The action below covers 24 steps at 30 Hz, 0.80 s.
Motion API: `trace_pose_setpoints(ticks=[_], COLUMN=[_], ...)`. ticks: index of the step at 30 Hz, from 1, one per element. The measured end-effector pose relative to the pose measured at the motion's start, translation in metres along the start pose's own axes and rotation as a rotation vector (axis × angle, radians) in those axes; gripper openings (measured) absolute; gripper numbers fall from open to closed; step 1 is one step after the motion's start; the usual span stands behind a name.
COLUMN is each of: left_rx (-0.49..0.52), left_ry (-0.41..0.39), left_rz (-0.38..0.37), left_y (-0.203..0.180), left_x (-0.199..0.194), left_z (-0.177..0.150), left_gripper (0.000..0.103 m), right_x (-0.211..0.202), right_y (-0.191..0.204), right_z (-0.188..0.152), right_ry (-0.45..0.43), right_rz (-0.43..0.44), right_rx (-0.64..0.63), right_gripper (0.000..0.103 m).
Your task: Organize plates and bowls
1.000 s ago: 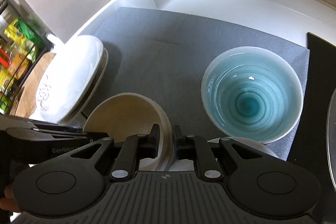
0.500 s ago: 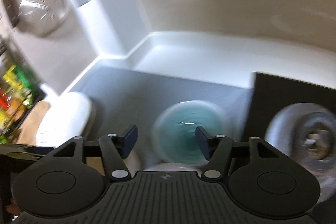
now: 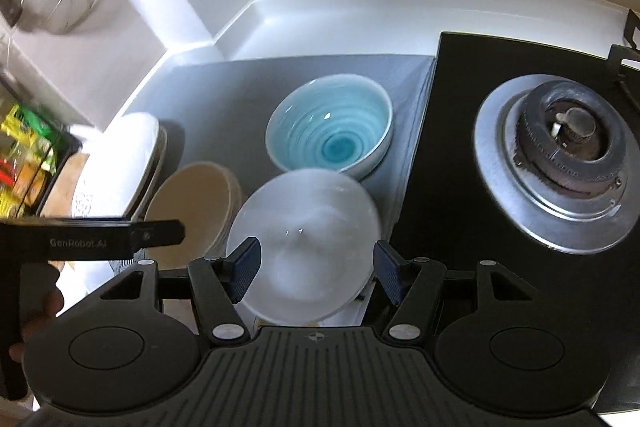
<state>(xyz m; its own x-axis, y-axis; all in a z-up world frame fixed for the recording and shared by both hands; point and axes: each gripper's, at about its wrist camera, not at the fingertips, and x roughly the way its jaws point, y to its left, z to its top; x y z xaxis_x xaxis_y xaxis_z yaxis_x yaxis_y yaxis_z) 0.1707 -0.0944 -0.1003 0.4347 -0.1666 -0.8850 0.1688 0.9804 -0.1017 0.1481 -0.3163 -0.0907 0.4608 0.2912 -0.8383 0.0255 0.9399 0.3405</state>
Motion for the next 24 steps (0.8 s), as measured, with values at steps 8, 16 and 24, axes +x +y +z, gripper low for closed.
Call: trace_pose_setpoints(ticks=[8,16,24], left_rx=[-0.007,-0.021,0.036], left_ry=[-0.015,-0.047,0.016], left_rz=[0.008,-0.002,-0.037], left_y=[0.003,-0.002,-0.023], left_x=[0.003,0.021,0.079], left_z=[0.018,0.074,0.121], left_gripper=[0.093,0.093,0.093], right_x=[-0.002,0.01,0.044], right_y=[-0.005,-0.018,-0.023], right_z=[0.006,0.037,0.057], right_ry=[-0.047,-0.134,-0.108], right_rz=[-0.045,-0.1,-0.128], right_rx=[0.015,0.007,0.021], right_gripper=[0.065,0.065,0.062])
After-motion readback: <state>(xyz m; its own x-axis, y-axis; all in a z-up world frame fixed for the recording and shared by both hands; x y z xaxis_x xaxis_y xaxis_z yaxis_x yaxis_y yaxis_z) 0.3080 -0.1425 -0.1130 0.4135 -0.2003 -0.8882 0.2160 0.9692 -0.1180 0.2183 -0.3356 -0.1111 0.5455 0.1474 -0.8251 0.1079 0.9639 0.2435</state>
